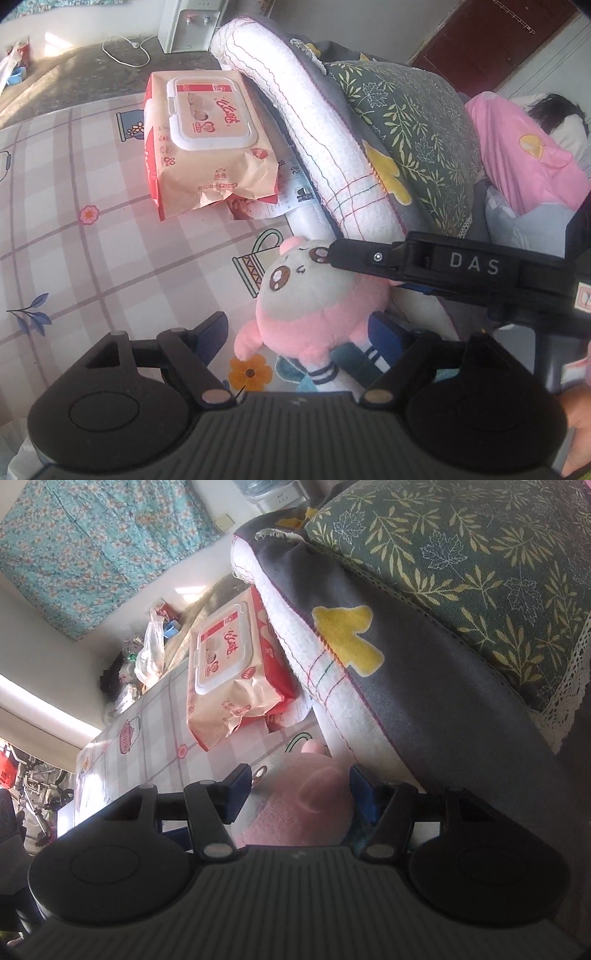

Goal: Organize soft objects
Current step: 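Reach the left tool to the pink plush toy and grasp it, then carry the plush toy with the left tool into the box and release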

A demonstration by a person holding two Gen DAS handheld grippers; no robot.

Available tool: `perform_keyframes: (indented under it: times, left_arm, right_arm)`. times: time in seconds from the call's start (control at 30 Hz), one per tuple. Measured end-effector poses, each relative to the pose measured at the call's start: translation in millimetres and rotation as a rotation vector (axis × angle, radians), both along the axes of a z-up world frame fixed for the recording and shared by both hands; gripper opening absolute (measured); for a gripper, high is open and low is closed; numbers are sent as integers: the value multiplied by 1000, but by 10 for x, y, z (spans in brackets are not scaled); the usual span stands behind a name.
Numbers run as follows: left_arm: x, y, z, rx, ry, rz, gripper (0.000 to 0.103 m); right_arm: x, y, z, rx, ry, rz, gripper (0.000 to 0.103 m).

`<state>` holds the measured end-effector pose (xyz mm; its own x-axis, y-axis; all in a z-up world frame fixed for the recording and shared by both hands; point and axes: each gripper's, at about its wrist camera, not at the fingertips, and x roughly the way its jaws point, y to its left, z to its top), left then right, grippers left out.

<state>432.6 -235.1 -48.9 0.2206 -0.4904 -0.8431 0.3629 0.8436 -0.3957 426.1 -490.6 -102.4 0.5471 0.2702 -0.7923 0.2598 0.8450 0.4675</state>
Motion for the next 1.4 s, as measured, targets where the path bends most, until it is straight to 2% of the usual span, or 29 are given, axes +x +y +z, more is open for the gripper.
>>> perform_keyframes:
  times: [0.07, 0.2, 0.3, 0.43, 0.53, 0.8, 1.1, 1.27, 1.4]
  left_arm:
    - [92, -54, -109, -6, 38, 13, 84]
    - [179, -61, -219, -68, 108, 40, 88]
    - [199, -75, -284, -116, 169, 52, 83]
    - [81, -106, -165, -100, 130, 68, 82]
    - [-39, -69, 5, -97, 94, 61, 82]
    - [-620, 263, 759, -97, -37, 60, 82]
    - [-1540, 1151, 1516, -121, -122, 147, 82]
    - [-2128, 1889, 1745, -81, -176, 243, 82]
    - [-2489, 2513, 1778, -51, -181, 347, 82]
  right_arm:
    - [68, -2, -64, 27, 5, 8, 59]
    - [125, -42, -119, 51, 12, 0, 59]
    - [20, -59, -124, 92, 6, -3, 57]
    - [-79, -60, -74, 104, -22, -23, 55]
    - [-233, -21, 86, 114, -62, -26, 55]
    - [-832, 218, 800, 149, -190, 15, 55]
    - [-1656, 897, 1490, 230, -274, 157, 56]
    - [-2024, 1673, 1704, 272, -281, 286, 57]
    - [-2189, 2420, 1733, 305, -246, 412, 58]
